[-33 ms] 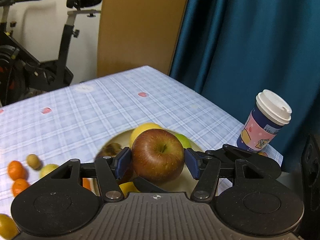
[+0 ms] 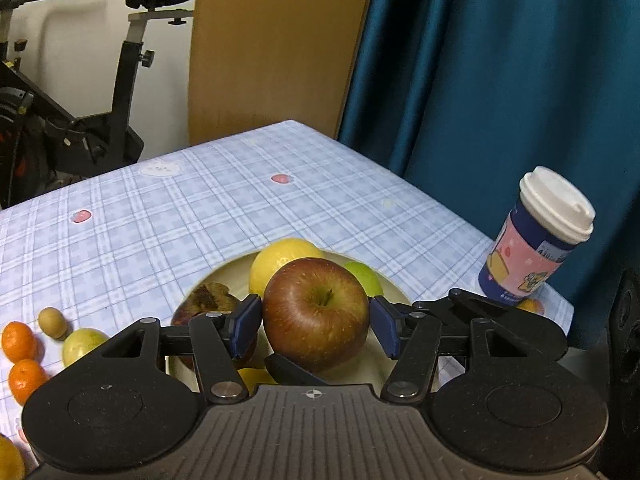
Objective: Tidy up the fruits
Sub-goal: 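Lift the red apple with the left tool and carry it over the plate, then lower the red apple onto the plate and open the left tool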
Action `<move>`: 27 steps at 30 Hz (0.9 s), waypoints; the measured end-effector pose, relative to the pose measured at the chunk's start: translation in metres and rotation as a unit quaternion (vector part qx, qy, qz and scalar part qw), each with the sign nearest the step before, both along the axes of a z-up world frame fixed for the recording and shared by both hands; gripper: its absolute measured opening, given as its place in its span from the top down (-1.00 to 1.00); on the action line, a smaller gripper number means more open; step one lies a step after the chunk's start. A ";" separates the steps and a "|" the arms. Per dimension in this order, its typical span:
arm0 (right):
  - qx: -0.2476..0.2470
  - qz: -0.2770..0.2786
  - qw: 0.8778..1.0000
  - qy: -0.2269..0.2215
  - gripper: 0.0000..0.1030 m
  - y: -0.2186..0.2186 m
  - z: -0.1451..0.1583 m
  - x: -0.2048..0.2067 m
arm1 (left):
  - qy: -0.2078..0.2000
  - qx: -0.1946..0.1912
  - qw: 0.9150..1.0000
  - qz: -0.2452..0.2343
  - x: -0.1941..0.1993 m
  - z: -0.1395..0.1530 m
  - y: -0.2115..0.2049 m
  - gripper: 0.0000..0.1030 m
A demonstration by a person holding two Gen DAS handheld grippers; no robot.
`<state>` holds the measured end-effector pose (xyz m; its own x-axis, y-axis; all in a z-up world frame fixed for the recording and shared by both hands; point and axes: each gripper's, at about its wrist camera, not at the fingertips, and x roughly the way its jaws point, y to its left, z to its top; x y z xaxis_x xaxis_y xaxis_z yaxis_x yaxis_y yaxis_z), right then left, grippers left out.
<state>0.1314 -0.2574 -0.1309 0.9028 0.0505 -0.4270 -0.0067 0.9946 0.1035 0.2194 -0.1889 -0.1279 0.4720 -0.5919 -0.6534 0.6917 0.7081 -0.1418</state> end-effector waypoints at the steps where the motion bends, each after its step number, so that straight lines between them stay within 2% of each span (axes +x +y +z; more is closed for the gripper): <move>1: 0.001 -0.003 1.000 0.005 -0.25 -0.001 -0.002 0.001 | 0.000 0.002 1.000 0.000 0.001 -0.001 -0.002 -0.22; 8: 0.029 -0.013 0.999 0.017 -0.25 -0.009 -0.006 0.003 | 0.006 0.022 1.000 -0.005 0.005 -0.008 -0.013 -0.22; 15: 0.034 -0.017 0.999 0.027 -0.25 -0.013 -0.010 0.009 | 0.003 0.032 0.999 -0.004 0.006 -0.012 -0.016 -0.22; 27: 0.035 -0.019 0.999 0.030 -0.26 -0.012 -0.010 0.010 | -0.015 0.030 0.999 0.006 -0.004 -0.002 -0.005 -0.22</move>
